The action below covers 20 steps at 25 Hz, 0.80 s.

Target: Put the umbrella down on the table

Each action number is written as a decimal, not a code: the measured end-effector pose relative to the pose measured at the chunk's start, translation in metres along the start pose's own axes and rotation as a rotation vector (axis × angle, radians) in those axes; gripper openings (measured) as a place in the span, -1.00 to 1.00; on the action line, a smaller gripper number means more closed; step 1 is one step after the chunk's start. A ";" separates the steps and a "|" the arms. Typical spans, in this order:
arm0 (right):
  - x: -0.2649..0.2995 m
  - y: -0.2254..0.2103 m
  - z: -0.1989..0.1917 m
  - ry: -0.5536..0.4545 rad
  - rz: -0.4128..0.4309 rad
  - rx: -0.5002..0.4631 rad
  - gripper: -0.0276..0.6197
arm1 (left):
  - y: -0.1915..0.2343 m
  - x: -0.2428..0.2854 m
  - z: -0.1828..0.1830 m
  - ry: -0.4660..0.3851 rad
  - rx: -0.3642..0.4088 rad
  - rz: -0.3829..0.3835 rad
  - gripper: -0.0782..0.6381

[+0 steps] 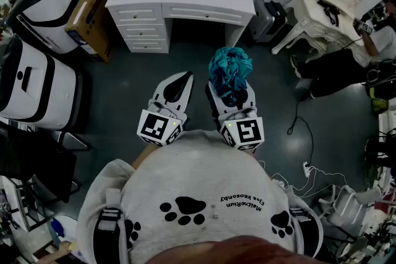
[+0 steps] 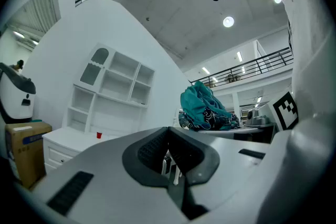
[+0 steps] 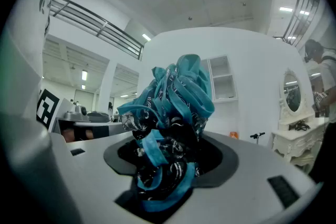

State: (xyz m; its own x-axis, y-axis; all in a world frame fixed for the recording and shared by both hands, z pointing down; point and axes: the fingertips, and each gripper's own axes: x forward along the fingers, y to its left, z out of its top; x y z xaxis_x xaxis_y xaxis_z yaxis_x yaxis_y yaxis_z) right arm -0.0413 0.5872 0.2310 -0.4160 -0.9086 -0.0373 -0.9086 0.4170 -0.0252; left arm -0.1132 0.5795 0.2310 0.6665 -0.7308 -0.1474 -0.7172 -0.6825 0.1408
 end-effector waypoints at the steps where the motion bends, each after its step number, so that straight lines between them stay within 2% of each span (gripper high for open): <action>1: -0.001 0.000 -0.002 0.001 -0.003 0.002 -0.06 | -0.001 0.000 -0.002 0.004 0.002 -0.004 -0.73; 11: 0.010 0.001 -0.004 -0.023 -0.025 0.008 -0.06 | 0.009 0.002 0.000 -0.005 0.028 -0.036 -0.73; 17: 0.056 0.021 -0.011 -0.026 -0.042 0.039 -0.06 | 0.060 0.004 0.000 0.002 0.004 -0.054 -0.73; 20: 0.044 0.013 -0.016 -0.007 -0.059 0.061 -0.05 | 0.049 0.005 -0.006 0.020 -0.008 -0.066 -0.73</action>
State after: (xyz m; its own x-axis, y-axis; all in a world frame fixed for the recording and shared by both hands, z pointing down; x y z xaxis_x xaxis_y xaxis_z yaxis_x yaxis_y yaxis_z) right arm -0.0723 0.5524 0.2448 -0.3616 -0.9314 -0.0409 -0.9273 0.3639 -0.0880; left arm -0.1441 0.5426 0.2435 0.7164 -0.6840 -0.1376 -0.6697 -0.7295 0.1390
